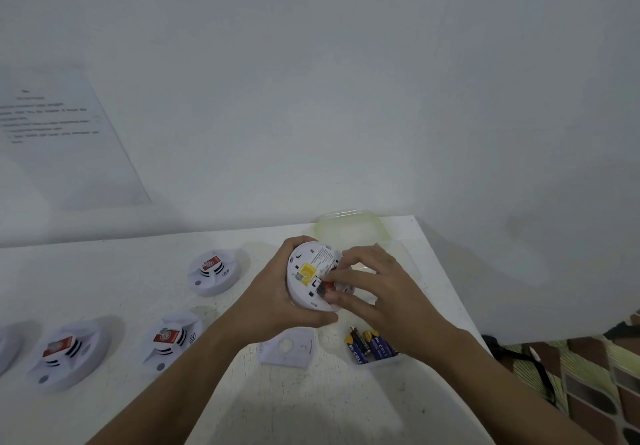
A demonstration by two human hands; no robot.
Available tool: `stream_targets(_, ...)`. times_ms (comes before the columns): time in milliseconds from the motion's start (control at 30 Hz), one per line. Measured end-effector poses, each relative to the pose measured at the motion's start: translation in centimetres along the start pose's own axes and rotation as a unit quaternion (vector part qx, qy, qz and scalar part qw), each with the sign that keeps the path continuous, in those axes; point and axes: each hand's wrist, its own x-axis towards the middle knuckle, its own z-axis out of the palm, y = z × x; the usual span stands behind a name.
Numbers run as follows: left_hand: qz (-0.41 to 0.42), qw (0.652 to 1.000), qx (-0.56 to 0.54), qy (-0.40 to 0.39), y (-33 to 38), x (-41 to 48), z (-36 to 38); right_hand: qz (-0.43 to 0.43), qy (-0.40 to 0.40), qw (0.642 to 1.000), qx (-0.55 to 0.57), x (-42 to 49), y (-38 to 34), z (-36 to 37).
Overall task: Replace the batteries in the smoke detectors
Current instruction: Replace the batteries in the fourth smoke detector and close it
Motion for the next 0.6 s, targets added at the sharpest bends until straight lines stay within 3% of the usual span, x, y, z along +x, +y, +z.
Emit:
stream_targets(133, 0.008, 1.0, -0.004, -0.017, 0.5, -0.1, -0.1, 0.072, 0.03, 0.986, 0.148, 0.6, -0.8, -0.8)
stream_targets(267, 0.02, 1.0, 0.016, -0.009, 0.7, -0.3, -0.2, 0.204, 0.116, 0.92, 0.315, 0.9, -1.4, -2.1)
stream_targets(333, 0.02, 1.0, 0.02, 0.001, 0.5, -0.5, -0.4, 0.226, 0.16, 0.917, 0.287, 0.7, -0.8, -2.4)
stream_targets(400, 0.016, 1.0, 0.017, 0.007, 0.2, -0.7, -0.6, 0.237, 0.149, 0.937, 0.209, -0.1, 0.5, -2.2)
stream_targets(600, 0.004, 1.0, 0.018, 0.018, -0.6, -1.3, -0.9, 0.23, -0.051, 0.97, -0.056, -2.9, 4.1, -0.2)
